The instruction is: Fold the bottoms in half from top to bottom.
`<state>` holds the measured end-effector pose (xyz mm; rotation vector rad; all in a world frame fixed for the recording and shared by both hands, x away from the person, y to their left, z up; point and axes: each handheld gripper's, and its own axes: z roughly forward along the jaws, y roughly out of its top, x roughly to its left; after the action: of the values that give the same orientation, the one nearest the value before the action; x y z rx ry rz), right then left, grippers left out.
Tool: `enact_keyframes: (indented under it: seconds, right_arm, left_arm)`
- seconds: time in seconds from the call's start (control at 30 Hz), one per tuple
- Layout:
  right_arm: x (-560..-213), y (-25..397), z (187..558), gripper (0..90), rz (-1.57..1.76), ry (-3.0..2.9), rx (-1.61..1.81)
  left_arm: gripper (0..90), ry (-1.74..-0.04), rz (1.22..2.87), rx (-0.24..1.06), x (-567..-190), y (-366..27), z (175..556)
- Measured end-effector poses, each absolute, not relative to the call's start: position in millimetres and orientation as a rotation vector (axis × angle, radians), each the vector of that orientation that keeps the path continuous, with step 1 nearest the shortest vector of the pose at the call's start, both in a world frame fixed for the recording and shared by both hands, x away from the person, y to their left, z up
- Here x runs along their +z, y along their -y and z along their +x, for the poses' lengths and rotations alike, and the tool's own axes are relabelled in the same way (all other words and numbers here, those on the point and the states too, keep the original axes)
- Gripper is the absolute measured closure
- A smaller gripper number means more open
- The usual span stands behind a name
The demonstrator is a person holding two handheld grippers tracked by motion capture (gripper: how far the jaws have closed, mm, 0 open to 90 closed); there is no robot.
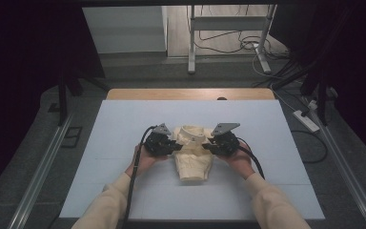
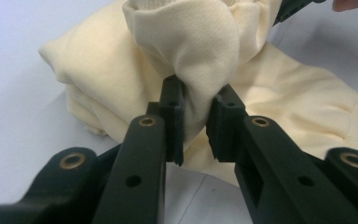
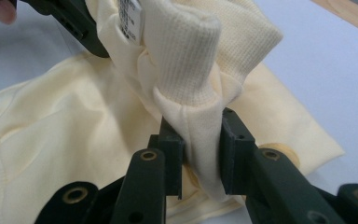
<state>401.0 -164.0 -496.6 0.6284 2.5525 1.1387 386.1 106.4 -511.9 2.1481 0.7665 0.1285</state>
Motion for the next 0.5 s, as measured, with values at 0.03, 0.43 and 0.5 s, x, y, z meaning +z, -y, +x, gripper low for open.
enact_keyframes:
  seconds: [0.03, 0.43, 0.5]
  right_arm:
    - [-497.5, 164.3, 400.3, 72.8, 0.627, -2.551, 1.139]
    - [-501.9, 167.1, 395.1, 71.5, 0.649, -2.553, 1.154]
    - [-502.1, 167.4, 395.3, 71.5, 0.655, -2.552, 1.158]
  left_arm:
    - [75.7, -0.767, 2.148, 0.126, -512.3, -106.3, 385.7]
    - [72.1, -0.768, 2.152, 0.121, -514.8, -104.5, 382.5]
    - [71.7, -0.767, 2.153, 0.12, -514.9, -104.5, 382.5]
